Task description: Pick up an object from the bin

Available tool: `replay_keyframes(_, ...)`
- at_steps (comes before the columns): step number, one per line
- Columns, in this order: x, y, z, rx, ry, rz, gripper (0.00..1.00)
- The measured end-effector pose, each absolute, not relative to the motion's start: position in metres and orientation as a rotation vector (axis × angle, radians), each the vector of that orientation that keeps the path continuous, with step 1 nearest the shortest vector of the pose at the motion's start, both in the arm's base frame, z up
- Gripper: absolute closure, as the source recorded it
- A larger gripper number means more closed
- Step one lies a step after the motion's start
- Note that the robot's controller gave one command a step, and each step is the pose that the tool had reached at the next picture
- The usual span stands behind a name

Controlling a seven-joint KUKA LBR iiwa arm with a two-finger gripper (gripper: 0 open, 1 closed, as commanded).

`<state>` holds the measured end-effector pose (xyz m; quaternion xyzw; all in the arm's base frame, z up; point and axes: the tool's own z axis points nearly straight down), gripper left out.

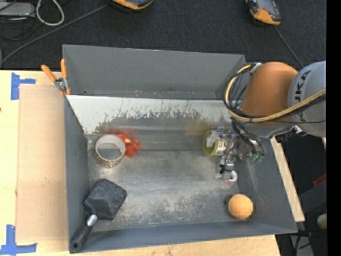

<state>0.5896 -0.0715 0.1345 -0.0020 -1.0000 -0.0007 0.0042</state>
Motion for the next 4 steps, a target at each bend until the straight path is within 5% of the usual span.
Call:
replay_keyframes(1,0.591,-0.071,0.139,-0.004,-3.141,-0.001,0.00)
replay_keyframes(2,0.604,-0.098,0.091,0.046,-3.160,-0.033,0.00)
replay_keyframes(4,0.610,-0.091,0.062,0.058,-3.192,-0.047,0.00)
